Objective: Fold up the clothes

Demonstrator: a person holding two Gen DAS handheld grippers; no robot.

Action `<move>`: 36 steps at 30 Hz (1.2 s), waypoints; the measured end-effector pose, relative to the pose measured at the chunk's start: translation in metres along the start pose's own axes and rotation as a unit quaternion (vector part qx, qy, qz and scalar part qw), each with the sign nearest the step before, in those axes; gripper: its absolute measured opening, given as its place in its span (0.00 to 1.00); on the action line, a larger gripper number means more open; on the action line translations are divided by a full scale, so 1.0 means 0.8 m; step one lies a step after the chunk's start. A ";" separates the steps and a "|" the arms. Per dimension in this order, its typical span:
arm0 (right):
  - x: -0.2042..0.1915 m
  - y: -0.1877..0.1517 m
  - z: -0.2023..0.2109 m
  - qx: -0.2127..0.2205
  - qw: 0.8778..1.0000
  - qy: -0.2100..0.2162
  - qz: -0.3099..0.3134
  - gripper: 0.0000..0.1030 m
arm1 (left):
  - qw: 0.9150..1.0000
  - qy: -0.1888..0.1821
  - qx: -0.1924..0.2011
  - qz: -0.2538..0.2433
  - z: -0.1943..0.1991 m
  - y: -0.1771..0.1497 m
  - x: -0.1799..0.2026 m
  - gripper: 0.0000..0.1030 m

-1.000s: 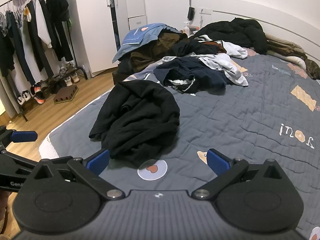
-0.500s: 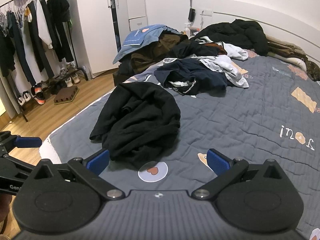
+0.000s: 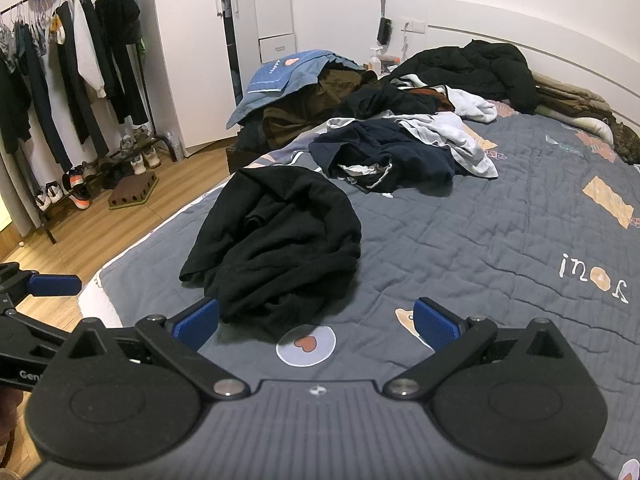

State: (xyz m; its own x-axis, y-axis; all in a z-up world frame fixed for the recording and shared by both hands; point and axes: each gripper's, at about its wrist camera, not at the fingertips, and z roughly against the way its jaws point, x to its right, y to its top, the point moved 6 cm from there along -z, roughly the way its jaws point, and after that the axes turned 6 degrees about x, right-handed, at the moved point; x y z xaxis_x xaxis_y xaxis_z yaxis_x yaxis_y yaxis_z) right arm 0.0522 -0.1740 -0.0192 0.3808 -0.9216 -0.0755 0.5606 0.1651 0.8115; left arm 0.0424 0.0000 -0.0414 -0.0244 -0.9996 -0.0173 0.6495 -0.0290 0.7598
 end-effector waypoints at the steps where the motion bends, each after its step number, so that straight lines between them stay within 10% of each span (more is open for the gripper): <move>1: 0.000 0.000 0.000 0.000 1.000 0.000 0.000 1.00 | 1.000 0.000 0.000 0.001 0.000 0.001 0.000 1.00; 36: -0.005 0.005 -0.009 -0.002 1.000 0.002 0.008 1.00 | 1.000 0.000 0.001 -0.010 0.000 0.001 0.002 1.00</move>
State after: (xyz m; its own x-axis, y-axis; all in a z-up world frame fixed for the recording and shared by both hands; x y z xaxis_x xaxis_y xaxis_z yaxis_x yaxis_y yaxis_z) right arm 0.0581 -0.1674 -0.0198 0.3922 -0.9176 -0.0651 0.5577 0.1809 0.8101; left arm 0.0430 -0.0013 -0.0407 -0.0378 -0.9988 -0.0326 0.6466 -0.0493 0.7612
